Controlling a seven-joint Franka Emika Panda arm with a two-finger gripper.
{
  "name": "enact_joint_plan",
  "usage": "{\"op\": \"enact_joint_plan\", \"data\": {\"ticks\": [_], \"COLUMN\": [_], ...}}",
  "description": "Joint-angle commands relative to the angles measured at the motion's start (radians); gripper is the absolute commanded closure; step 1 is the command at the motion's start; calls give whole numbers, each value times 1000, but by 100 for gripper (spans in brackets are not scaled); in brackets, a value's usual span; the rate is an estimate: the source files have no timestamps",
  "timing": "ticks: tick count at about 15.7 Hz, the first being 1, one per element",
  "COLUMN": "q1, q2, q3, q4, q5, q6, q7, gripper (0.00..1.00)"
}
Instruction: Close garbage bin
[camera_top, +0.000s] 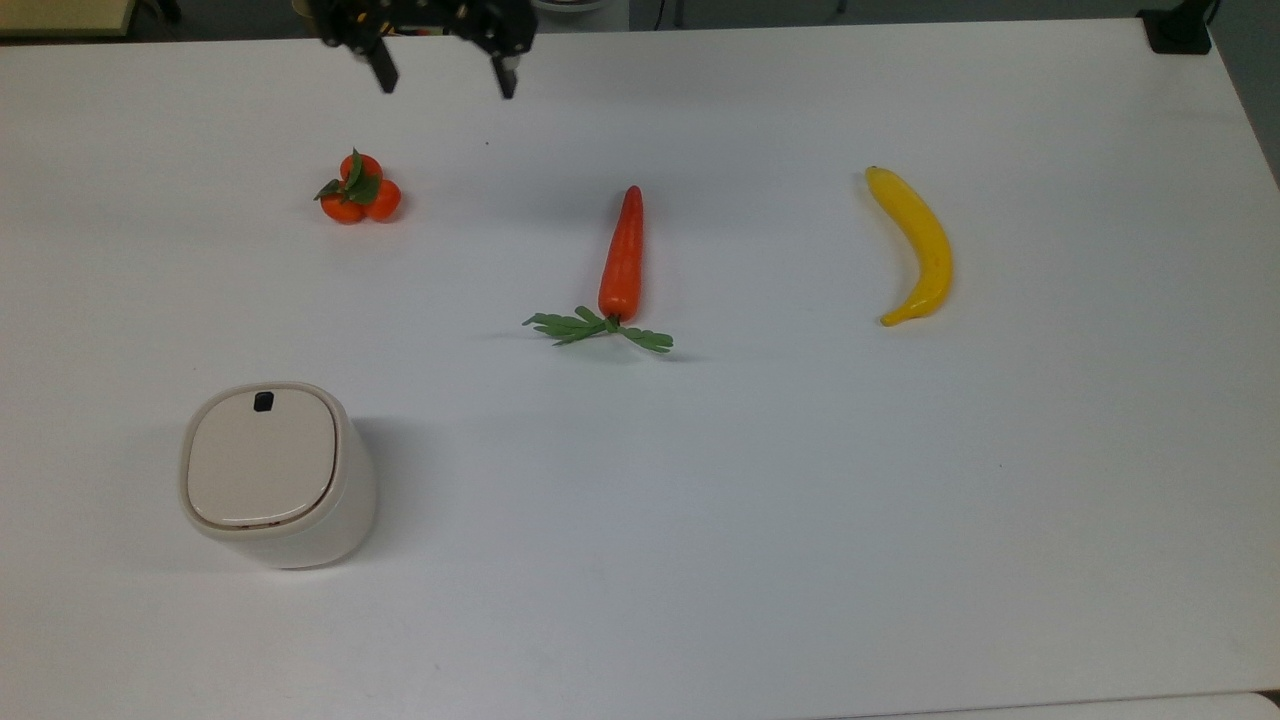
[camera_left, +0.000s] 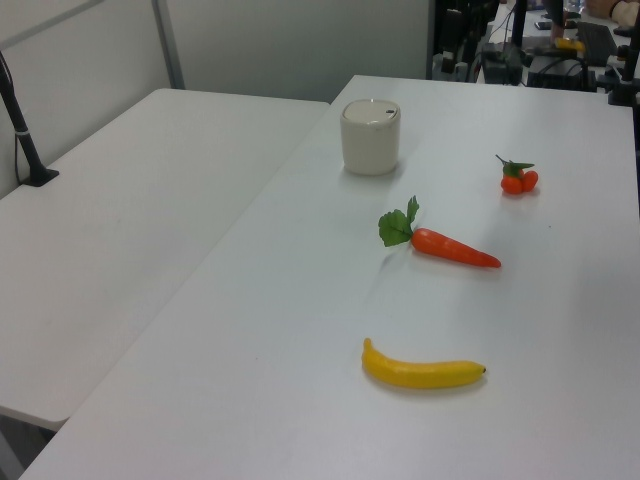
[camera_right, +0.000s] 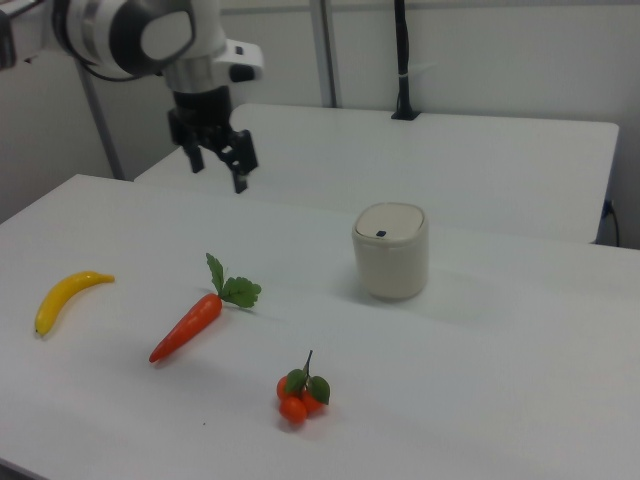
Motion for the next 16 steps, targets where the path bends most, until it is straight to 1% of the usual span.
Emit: {"op": "enact_joint_plan", "data": {"ticks": [1,5,7,10,11,14,16], "q1": [-18,1,5,44,59,87,129], "q2": [-60,-95,-120,-125,-123,-118,-117], "q3": [49,72,94,94,94,79,30], "q4": [-15,-35,-64,-96,-104,-106,-112], "q5": [-5,-5,-6,-15,-32,-71,-77], "q6": [-86,-91,-86,-80,-74,-43,-5], "q7": [60,108,134,132,131,120,112], "gripper": [0,0,0,0,0,0,0]}}
